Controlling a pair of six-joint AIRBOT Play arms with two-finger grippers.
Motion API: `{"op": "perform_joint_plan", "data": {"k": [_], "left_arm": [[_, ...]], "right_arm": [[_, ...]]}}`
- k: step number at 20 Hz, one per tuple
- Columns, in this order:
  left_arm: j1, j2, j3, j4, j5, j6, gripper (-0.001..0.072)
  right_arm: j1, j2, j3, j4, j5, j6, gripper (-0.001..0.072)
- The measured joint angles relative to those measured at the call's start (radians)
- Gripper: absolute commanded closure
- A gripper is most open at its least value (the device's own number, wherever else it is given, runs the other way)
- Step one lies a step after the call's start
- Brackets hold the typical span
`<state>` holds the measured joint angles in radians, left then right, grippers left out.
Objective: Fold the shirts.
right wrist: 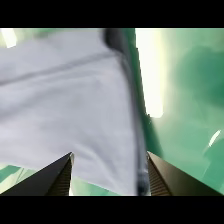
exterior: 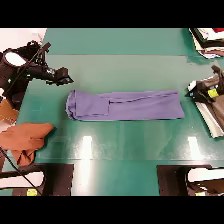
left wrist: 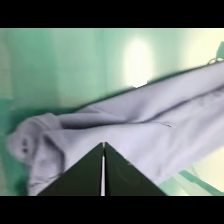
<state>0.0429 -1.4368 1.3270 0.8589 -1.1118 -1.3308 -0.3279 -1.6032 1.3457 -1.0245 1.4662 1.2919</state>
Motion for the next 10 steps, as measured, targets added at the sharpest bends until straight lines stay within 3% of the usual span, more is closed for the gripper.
{"op": "perform_joint_plan", "data": {"k": [7,8,10], "left_arm": [[-0.119,-0.006,0.000,-0.048,0.012,0.004,0.0681],[-0.148,-0.007,-0.002,-0.048,0.028,0.002,0.0682],[-0.211,-0.014,-0.002,-0.048,0.074,-0.009,0.0682]], "right_arm": [[0.008,-0.083,-0.098,0.035,-0.003,-0.055,0.0187],[0.023,-0.090,-0.100,0.039,-0.011,-0.060,0.0252],[0.053,-0.100,-0.106,0.057,-0.057,-0.075,0.0526]]}}
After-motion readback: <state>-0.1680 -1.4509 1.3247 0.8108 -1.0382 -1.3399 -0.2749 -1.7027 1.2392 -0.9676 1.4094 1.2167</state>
